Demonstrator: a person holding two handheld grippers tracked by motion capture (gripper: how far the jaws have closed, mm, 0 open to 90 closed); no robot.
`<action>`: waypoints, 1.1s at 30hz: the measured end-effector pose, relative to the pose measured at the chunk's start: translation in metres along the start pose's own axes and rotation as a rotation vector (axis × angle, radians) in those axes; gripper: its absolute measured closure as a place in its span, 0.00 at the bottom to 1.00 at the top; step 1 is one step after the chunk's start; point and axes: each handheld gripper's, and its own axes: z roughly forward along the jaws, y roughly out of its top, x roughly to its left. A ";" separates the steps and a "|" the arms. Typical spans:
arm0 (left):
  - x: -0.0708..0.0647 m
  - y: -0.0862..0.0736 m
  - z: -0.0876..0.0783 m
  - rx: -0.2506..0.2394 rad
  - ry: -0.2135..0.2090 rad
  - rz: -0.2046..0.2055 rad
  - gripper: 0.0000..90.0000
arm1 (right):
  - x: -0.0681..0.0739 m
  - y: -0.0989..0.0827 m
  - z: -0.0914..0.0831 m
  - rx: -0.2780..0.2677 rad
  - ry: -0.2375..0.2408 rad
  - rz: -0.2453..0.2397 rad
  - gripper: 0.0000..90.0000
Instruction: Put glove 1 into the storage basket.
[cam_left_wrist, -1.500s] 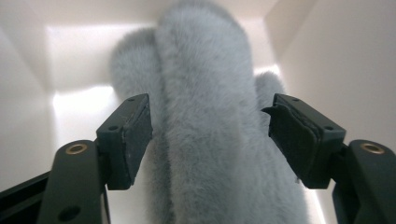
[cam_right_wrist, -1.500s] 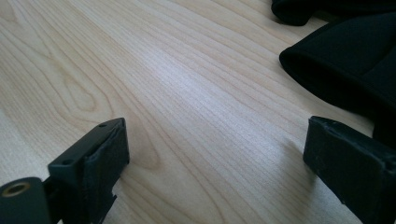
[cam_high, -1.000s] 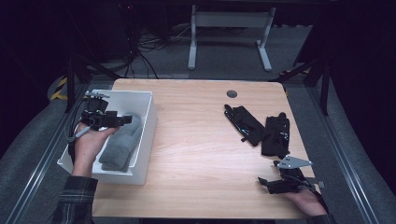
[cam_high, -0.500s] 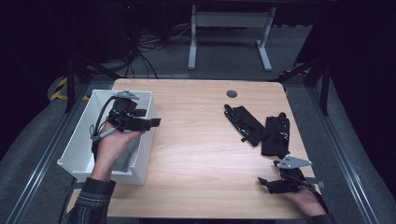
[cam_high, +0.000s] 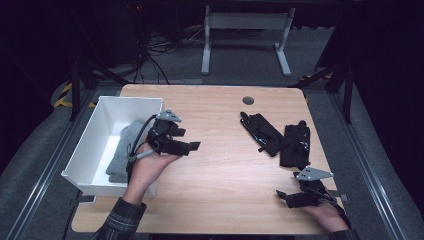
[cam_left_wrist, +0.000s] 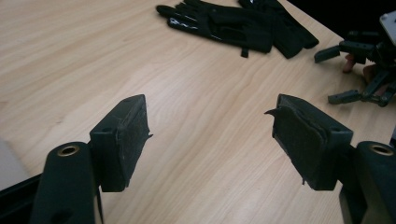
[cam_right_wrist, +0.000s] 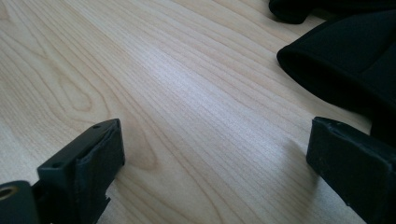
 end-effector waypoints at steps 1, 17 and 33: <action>-0.005 -0.002 0.004 0.000 -0.002 0.006 0.31 | 0.000 0.000 0.000 0.000 -0.001 0.000 0.05; -0.028 -0.054 0.070 0.103 -0.018 0.109 0.26 | 0.001 0.008 -0.006 0.016 0.002 -0.011 0.27; -0.019 -0.098 0.098 0.204 0.060 0.143 0.09 | -0.011 0.060 0.003 -0.053 0.036 -0.001 0.98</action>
